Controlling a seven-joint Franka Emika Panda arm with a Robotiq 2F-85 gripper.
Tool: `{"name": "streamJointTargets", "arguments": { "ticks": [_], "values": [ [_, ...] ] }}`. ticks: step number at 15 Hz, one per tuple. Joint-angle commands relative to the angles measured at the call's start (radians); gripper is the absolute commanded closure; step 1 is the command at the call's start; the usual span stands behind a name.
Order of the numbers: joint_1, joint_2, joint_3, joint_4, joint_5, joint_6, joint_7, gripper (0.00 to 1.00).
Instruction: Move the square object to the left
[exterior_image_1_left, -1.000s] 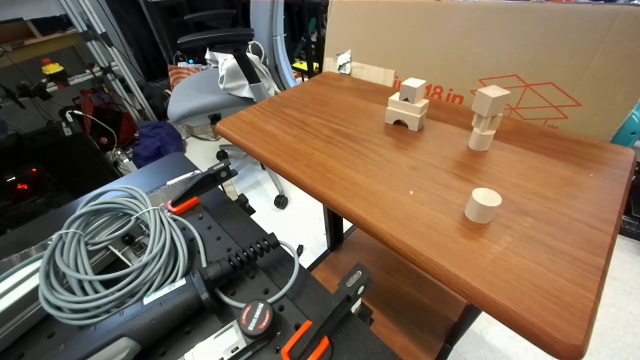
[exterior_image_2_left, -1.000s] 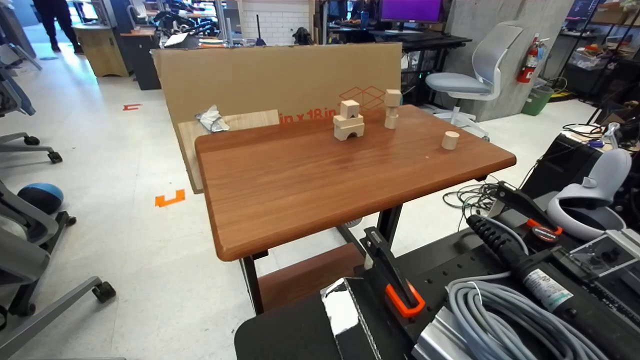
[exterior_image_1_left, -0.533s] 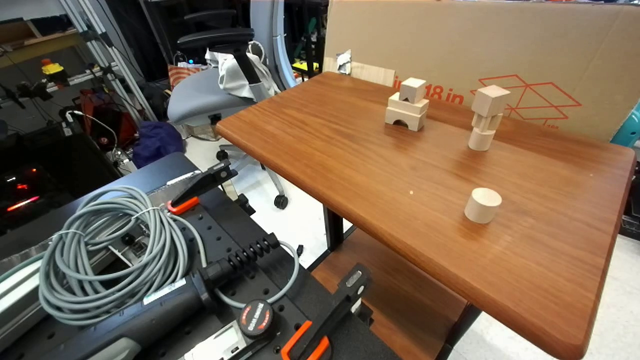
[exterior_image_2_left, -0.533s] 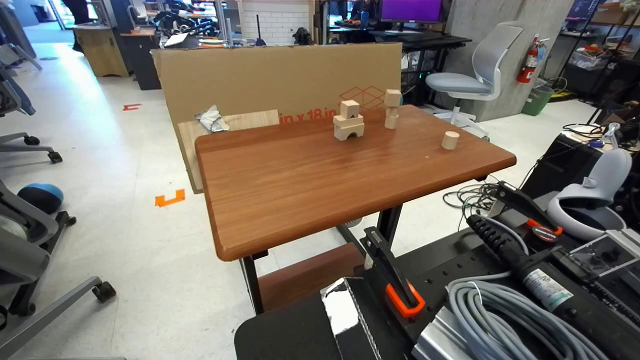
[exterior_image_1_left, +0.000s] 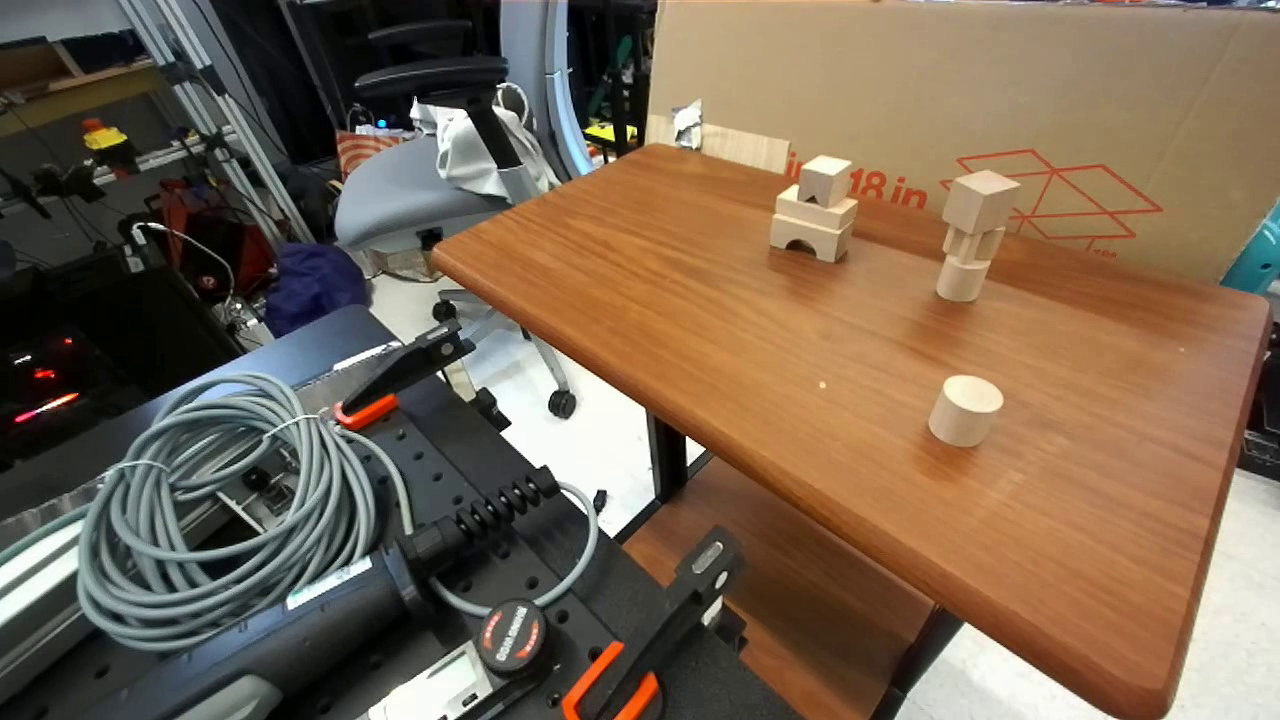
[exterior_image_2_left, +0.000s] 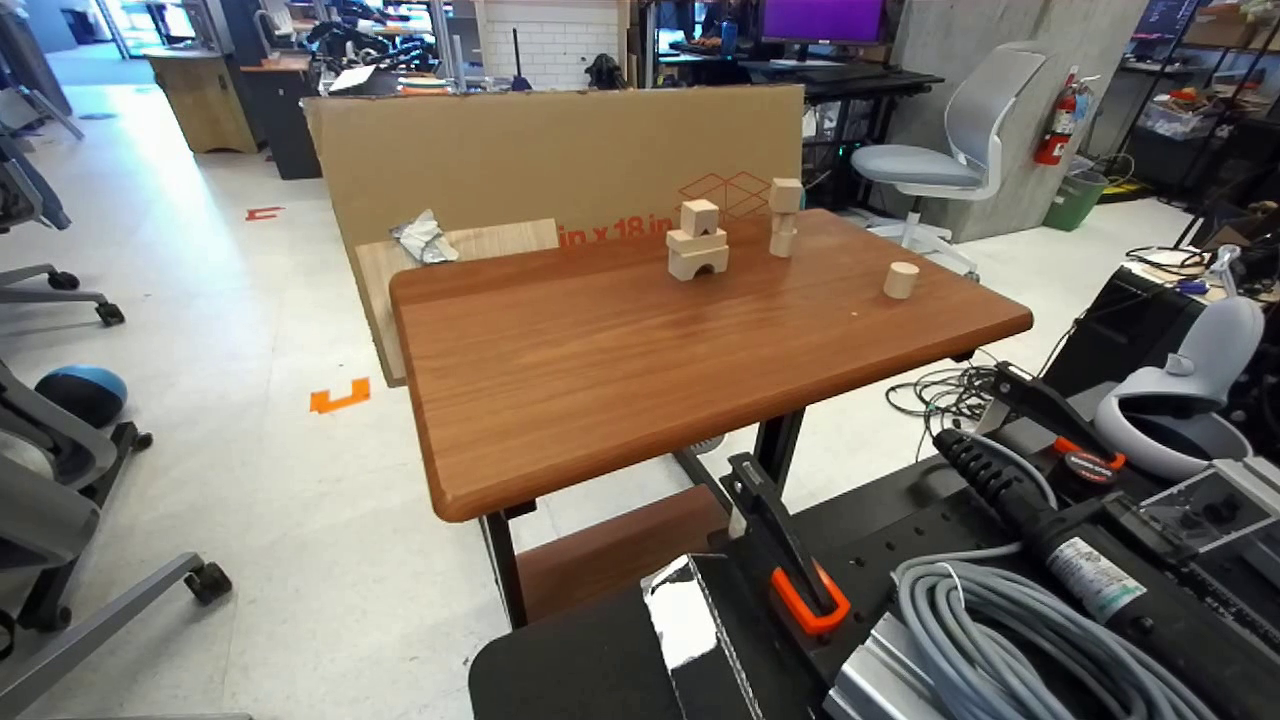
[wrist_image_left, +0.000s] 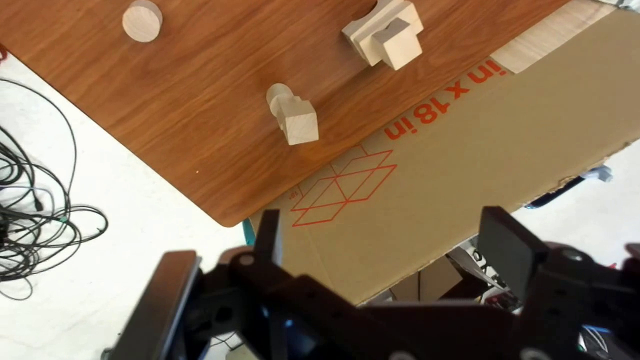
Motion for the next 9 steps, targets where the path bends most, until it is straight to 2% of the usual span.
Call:
{"name": "streamJointTargets", "arguments": {
  "ticks": [1, 9],
  "values": [
    [-0.006, 0.115, -0.007, 0.075, 0.012, 0.026, -0.065, 0.0],
    [-0.022, 0.316, -0.013, 0.196, -0.018, -0.017, -0.139, 0.0]
  ]
}}
